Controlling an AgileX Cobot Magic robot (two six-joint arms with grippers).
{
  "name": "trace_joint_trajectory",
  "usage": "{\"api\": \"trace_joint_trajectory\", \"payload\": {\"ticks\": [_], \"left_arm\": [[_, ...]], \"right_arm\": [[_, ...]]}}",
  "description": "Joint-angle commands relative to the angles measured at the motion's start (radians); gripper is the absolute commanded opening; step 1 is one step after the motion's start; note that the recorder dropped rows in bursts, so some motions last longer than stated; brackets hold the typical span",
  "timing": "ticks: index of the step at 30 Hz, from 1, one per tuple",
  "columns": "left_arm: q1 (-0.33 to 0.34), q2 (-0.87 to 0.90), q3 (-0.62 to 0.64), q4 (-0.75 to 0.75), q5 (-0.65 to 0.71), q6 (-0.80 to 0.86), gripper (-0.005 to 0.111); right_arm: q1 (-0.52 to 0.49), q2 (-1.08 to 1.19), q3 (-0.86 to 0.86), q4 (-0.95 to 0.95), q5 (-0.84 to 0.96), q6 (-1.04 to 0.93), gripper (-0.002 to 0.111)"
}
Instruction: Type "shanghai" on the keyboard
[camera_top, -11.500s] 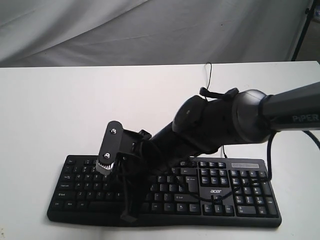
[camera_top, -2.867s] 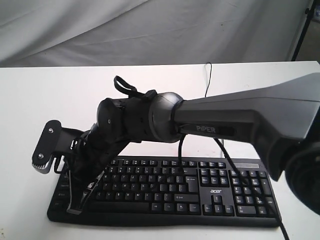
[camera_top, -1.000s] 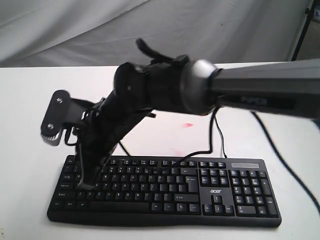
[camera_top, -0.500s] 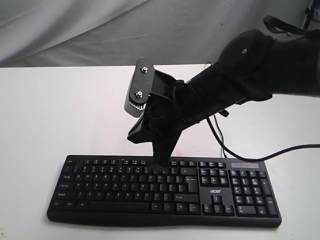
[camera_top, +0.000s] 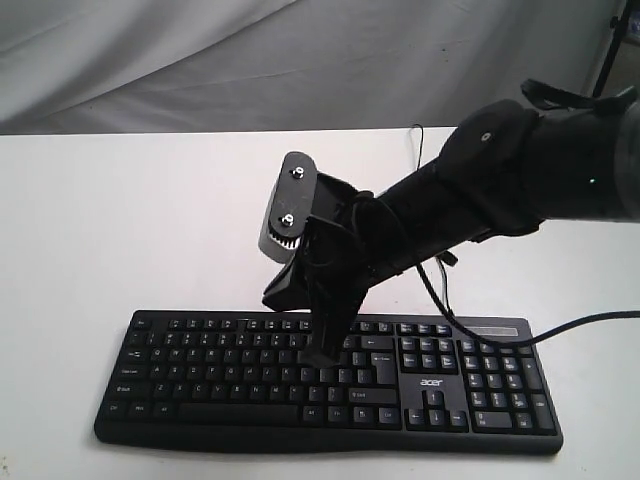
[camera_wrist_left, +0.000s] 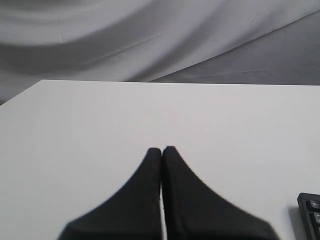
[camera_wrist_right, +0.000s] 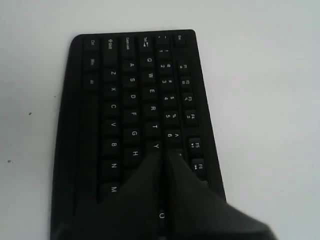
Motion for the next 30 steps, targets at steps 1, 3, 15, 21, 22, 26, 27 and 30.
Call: {"api": "trace_joint_trajectory", "payload": {"ticks": [1, 3, 15, 21, 22, 26, 27, 30], "left_arm": [[-0.004, -0.005, 0.005, -0.001, -0.006, -0.001, 0.001], [-0.004, -0.005, 0.005, -0.001, -0.006, -0.001, 0.001], [-0.004, -0.005, 0.005, -0.001, -0.006, -0.001, 0.001], [-0.004, -0.005, 0.005, -0.001, -0.006, -0.001, 0.001], [-0.004, -0.005, 0.005, -0.001, -0.006, -0.001, 0.001], [-0.004, -0.005, 0.005, -0.001, -0.006, -0.001, 0.001], [-0.004, -0.005, 0.005, -0.001, -0.006, -0.001, 0.001], [-0.004, -0.005, 0.005, -0.001, -0.006, -0.001, 0.001]], "right_arm": [[-0.005, 0.056, 0.006, 0.017, -0.025, -0.038, 0.000], [-0.005, 0.079, 0.002, 0.024, -0.032, -0.048, 0.000], [-0.005, 0.145, 0.002, 0.056, -0.091, -0.084, 0.000], [-0.001, 0.171, 0.002, 0.068, -0.091, -0.112, 0.000], [-0.001, 0.171, 0.002, 0.068, -0.091, -0.112, 0.000], [-0.001, 0.170, 0.002, 0.080, -0.066, -0.136, 0.000], [-0.001, 0.170, 0.002, 0.094, -0.059, -0.150, 0.000], [-0.001, 0.170, 0.002, 0.111, -0.051, -0.169, 0.000]]}}
